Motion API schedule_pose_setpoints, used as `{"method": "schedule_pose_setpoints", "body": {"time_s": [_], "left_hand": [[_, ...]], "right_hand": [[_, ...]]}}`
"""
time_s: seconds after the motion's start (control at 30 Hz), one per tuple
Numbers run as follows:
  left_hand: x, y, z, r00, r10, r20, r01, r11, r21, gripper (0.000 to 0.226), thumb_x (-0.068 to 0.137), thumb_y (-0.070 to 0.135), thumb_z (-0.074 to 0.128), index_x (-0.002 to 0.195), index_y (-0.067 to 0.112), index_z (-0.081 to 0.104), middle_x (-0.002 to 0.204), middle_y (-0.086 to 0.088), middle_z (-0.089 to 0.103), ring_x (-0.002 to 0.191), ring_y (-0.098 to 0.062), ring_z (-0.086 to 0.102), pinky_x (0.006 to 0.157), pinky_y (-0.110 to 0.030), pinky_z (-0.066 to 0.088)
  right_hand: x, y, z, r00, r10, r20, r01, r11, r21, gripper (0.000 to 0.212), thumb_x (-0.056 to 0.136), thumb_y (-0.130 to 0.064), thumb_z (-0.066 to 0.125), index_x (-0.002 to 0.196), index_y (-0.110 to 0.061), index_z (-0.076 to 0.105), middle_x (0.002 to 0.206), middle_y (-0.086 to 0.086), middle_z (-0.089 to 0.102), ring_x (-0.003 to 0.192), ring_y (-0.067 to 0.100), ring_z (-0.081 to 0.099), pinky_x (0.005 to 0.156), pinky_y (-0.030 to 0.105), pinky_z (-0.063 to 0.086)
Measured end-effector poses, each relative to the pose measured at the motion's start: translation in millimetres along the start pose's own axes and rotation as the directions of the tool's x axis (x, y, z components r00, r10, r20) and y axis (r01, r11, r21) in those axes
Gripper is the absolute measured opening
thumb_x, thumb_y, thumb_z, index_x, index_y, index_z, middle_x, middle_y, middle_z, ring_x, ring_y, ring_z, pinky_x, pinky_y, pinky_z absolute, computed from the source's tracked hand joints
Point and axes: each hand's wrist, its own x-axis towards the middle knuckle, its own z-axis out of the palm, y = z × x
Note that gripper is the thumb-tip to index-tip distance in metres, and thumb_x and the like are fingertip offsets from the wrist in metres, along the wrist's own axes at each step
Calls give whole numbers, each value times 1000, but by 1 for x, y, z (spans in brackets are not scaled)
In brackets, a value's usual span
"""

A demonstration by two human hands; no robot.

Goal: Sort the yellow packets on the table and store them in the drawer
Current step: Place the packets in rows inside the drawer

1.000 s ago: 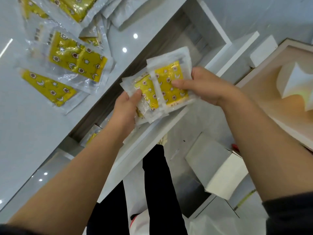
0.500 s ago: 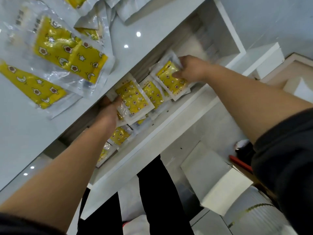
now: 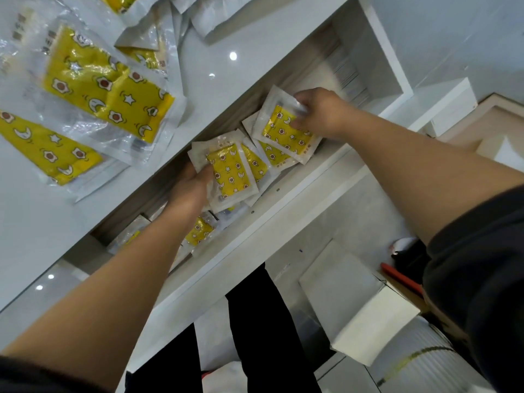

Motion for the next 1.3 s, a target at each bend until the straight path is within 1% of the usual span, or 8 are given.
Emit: {"method": "schedule_pose_setpoints", "body": {"time_s": [0.2,0.4,0.6,0.77,0.87,1.1,1.2,1.3], "left_hand": [[-12,7,12,994,111,22,-112,993,23,19,101,33,44,117,34,54,88,22,59,83,0,59,82,-26,44],[-7,14,21,995,98,36,-99,995,10,29,100,36,45,125,30,55,112,6,65,106,-18,63,99,-41,48],[-6,19,21,998,64,21,-61,991,-119,34,100,33,47,132,26,51,108,6,61,97,-16,60,85,-30,44],[-9,21,19,999,47,-25,-51,983,-176,38,99,34,48,136,27,48,117,5,60,112,-19,56,97,-32,41],[-9,23,20,999,31,-43,-39,978,-205,39,98,35,50,136,27,48,130,1,58,120,-22,53,107,-41,38],[-9,23,34,999,29,-44,-39,970,-239,28,95,33,56,121,23,58,96,10,65,94,-13,64,82,-29,48],[-18,33,51,999,-1,-33,-10,946,-323,14,91,26,64,104,23,61,88,10,66,85,-12,67,67,-24,50],[-26,47,71,1000,-9,4,9,916,-401,11,86,19,71,94,21,63,83,5,71,69,-9,70,58,-24,56]], "right_hand": [[-8,7,-11,991,-67,118,49,988,150,23,90,-20,65,112,-25,61,107,-5,65,95,14,63,88,29,51],[-2,3,-8,988,-70,138,65,997,39,29,91,-22,65,119,-19,62,116,1,65,103,20,63,92,36,52],[1,6,-6,999,-54,-2,54,991,-125,30,88,-24,66,115,-9,62,110,9,62,102,25,58,80,31,45],[-5,24,-13,990,86,-110,-59,973,225,14,89,-20,66,98,-9,63,88,2,55,76,12,52,64,23,42],[-3,32,-11,975,149,-164,-109,968,226,7,91,-17,61,97,-14,62,90,2,55,79,15,51,55,21,38],[-2,25,1,846,270,-460,-211,961,177,33,91,-19,59,123,-16,56,122,8,58,107,25,58,90,36,50],[-17,10,-1,979,136,-154,-69,924,375,40,91,-37,61,125,-18,55,116,2,61,103,17,60,88,31,50],[-25,5,2,988,43,146,-111,861,497,22,90,-27,66,108,-17,59,100,3,64,85,14,63,77,30,55]]}}
